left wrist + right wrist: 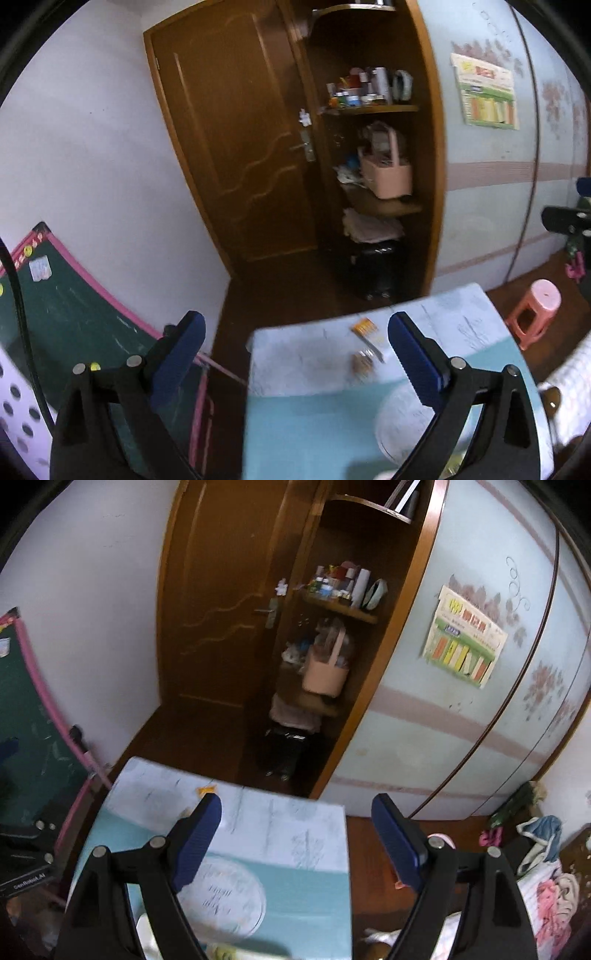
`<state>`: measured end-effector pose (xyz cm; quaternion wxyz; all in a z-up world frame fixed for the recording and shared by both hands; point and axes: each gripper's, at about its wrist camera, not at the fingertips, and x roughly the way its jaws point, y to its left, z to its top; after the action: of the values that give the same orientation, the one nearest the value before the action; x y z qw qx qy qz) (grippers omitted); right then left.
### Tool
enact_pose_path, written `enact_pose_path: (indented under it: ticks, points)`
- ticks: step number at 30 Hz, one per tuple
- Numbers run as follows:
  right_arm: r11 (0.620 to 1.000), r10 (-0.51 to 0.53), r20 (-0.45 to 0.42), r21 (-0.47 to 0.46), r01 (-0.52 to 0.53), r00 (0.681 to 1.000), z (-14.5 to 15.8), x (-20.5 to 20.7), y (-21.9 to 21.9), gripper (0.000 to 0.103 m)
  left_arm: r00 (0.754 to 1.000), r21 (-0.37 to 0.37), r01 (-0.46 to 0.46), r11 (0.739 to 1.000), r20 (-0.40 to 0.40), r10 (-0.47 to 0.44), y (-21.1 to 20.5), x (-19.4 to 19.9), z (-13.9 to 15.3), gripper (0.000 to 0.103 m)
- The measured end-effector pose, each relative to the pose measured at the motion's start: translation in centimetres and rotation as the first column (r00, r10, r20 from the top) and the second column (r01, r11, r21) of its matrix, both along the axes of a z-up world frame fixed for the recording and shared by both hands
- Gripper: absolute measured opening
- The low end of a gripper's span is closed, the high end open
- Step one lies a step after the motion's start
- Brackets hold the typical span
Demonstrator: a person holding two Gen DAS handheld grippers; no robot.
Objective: Organize snacks
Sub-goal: 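Move both tools back to the nut cluster bag and OATS bar, then grasp the clear nut cluster bag with the left tool while the right grasps the OATS bar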
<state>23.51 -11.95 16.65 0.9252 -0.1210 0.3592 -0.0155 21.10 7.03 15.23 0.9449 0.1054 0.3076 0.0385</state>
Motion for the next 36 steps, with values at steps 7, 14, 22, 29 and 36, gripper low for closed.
enact_pose_path:
  ticks: [7, 14, 22, 29, 36]
  points:
    - [0.998, 0.052, -0.147, 0.032, -0.048, 0.988, -6.6, 8.9, 1.8, 0.084, 0.98, -0.091, -0.058, 0.994, -0.195, 0.04, 1.7, 10.7, -6.9, 0.099]
    - [0.995, 0.09, -0.329, 0.08, -0.067, 0.94, -18.1, 16.3, 3.9, 0.084, 0.898, -0.123, -0.065, 0.99, -0.44, 0.004, 0.6, 17.5, -19.8, 0.099]
    - [0.982, 0.06, -0.469, 0.188, 0.034, 0.881, -28.4, 21.4, 3.1, 0.08, 0.794, -0.198, -0.156, 0.968, -0.607, 0.003, -0.2, 20.3, -32.2, 0.089]
    - [0.967, 0.108, -0.523, 0.253, 0.033, 0.845, -33.3, 22.8, 4.8, 0.078, 0.766, -0.276, -0.203, 0.94, -0.642, -0.023, -0.1, 20.5, -36.4, 0.081]
    - [0.964, 0.154, -0.552, 0.266, -0.003, 0.819, -36.7, 23.9, 8.9, 0.077, 0.772, -0.345, -0.194, 0.918, -0.632, -0.074, 0.0, 19.7, -37.5, 0.078]
